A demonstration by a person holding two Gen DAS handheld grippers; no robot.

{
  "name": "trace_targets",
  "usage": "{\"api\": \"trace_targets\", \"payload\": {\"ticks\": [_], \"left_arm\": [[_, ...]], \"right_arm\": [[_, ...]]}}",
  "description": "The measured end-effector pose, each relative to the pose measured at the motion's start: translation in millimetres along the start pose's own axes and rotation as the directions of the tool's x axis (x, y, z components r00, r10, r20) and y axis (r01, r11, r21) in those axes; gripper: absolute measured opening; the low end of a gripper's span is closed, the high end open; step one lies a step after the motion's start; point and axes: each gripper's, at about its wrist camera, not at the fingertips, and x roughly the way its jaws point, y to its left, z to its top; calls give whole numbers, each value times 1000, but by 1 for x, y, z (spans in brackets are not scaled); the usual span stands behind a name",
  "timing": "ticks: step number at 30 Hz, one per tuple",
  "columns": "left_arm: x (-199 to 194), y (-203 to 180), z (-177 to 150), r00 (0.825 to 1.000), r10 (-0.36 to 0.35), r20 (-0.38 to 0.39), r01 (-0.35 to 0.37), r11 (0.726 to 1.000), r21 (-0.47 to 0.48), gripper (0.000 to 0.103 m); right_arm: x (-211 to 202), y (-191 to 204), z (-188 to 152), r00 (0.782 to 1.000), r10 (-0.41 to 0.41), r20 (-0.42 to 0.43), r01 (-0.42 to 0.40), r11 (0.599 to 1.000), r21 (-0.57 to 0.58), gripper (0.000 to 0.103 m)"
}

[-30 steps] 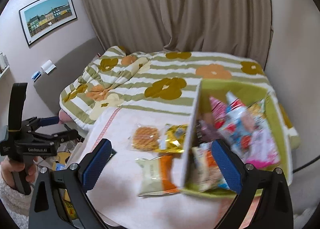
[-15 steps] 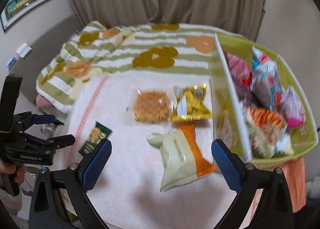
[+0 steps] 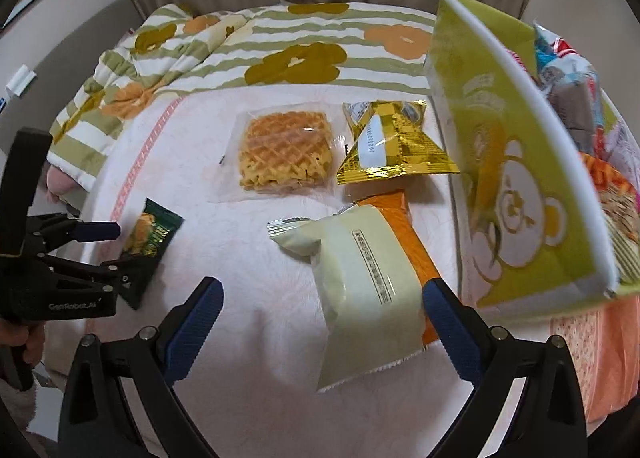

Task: Organize snacks
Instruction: 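Grasp the green cracker pack with the left tool while the right tool grasps the cream-orange bag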

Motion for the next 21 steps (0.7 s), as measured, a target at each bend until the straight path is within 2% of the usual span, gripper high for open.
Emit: {"api": "trace_targets", "payload": {"ticks": [5, 8, 13, 17, 21], "left_arm": [[2, -6, 1, 999, 33, 2, -33, 999, 31, 68], [2, -9, 0, 998, 57, 6, -57, 997, 46, 64], [-3, -13, -4, 998, 60, 13, -60, 997, 39, 50], [-2, -10, -3, 998, 62, 14, -62, 998, 27, 48], [-2, -8, -2, 998, 67, 8, -67, 998, 18, 49]], "right_arm": [[11, 3, 6, 997, -72, 18, 72, 997, -40, 100], [19, 0, 10, 997, -78, -11, 78, 996, -35, 100], [14, 2, 9, 999, -18, -41, 18, 1000, 0, 100], [8, 10, 9, 998, 46, -47, -47, 999, -9, 100], [9, 1, 8, 999, 20, -37, -19, 1000, 21, 100]]}}
